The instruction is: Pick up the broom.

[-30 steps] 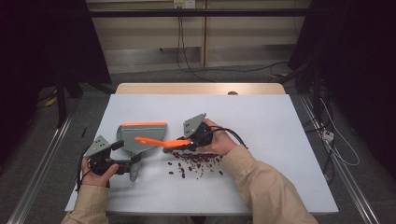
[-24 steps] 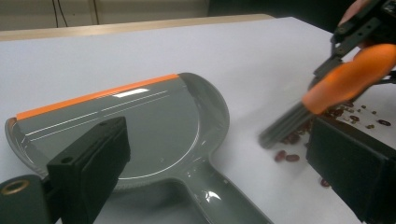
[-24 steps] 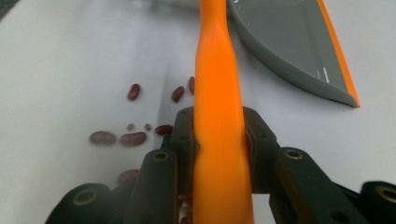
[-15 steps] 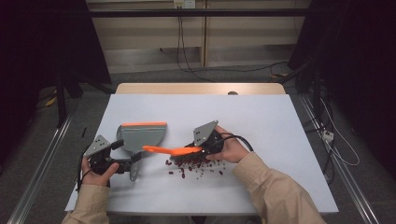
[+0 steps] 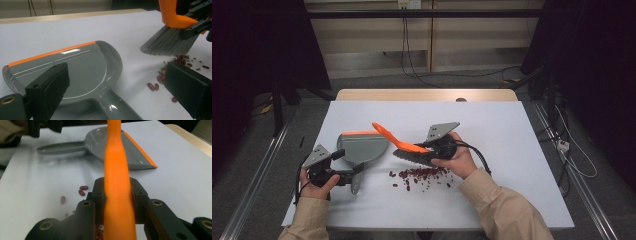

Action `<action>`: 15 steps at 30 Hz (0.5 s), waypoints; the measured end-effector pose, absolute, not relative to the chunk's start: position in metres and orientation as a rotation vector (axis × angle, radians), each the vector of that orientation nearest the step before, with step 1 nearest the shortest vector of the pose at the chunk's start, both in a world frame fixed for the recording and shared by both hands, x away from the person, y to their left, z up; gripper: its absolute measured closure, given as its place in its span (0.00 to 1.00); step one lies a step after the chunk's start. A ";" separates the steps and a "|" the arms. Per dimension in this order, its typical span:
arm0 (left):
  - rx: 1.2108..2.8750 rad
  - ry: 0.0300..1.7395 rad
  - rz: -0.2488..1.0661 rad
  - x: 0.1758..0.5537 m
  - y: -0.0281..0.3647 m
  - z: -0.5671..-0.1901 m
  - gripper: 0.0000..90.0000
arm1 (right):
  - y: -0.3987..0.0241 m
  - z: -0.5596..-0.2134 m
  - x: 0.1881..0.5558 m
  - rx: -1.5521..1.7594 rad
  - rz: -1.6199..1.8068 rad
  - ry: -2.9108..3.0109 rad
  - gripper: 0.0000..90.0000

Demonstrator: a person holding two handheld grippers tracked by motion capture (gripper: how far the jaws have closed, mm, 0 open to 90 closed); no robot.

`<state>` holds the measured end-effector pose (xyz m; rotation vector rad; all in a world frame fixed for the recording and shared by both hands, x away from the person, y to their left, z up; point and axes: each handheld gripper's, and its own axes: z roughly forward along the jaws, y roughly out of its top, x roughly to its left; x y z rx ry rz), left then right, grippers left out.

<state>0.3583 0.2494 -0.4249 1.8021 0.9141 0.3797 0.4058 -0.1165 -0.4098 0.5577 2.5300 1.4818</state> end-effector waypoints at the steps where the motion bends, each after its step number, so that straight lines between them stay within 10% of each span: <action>1: 1.802 0.915 0.379 0.358 0.249 -0.425 0.07 | -0.117 -0.409 0.404 0.598 1.488 2.505 0.79; 15: 1.808 0.906 0.385 0.358 0.248 -0.425 0.07 | -0.107 -0.410 0.381 0.994 1.579 2.396 0.79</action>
